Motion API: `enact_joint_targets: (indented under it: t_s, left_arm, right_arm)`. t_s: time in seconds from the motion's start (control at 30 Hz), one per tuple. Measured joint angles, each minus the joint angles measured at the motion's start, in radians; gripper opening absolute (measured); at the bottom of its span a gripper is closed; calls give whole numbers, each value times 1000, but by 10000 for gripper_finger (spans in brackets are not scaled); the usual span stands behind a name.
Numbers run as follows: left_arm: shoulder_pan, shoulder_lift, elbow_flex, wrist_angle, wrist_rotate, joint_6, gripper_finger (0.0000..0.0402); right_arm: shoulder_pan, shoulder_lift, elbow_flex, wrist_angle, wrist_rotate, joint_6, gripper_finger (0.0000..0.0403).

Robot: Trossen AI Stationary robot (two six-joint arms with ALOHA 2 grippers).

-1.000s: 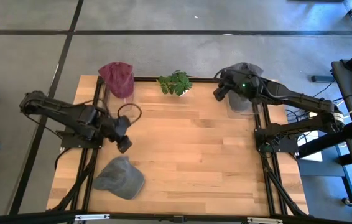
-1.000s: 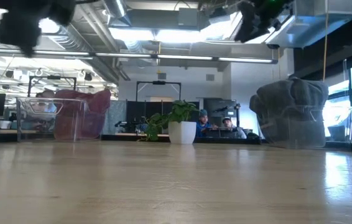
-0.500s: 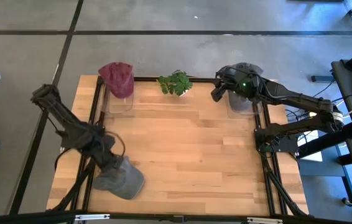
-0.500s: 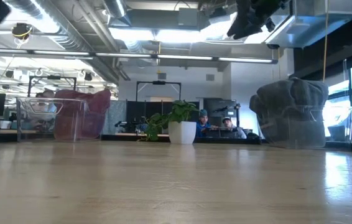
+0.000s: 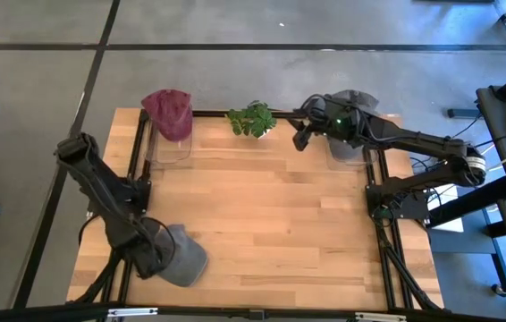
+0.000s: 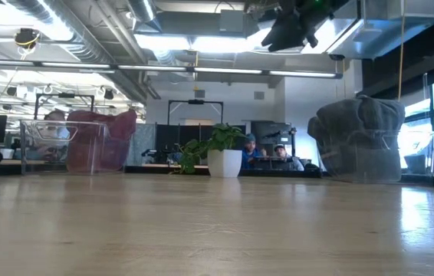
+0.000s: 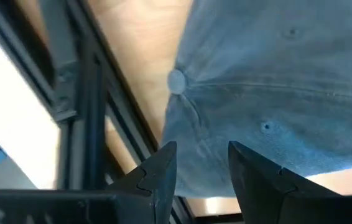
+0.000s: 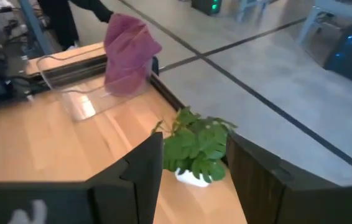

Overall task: Pick & Place hat
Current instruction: Put the gray cap into the right transparent bin

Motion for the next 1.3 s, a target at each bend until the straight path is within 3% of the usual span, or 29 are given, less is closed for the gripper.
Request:
enact_joint_targets:
  t_s: [0.3, 0.5, 0.67, 0.87, 1.3]
  left_arm:
    - [-39, 131, 0, 73, -43, 5, 139]
    - [-16, 230, 0, 75, -62, 107, 139]
    - [40, 315, 5, 82, -81, 307, 139]
    - [159, 364, 10, 71, -17, 602, 139]
    - [494, 364, 9, 26, -295, 1172, 138]
  right_arm:
    - [0, 53, 0, 0, -21, 21, 177]
    - [0, 54, 0, 1, -21, 23, 177]
    - [0, 54, 0, 9, -21, 23, 177]
    - [0, 54, 0, 8, -22, 23, 177]
    - [15, 54, 0, 6, -49, 23, 177]
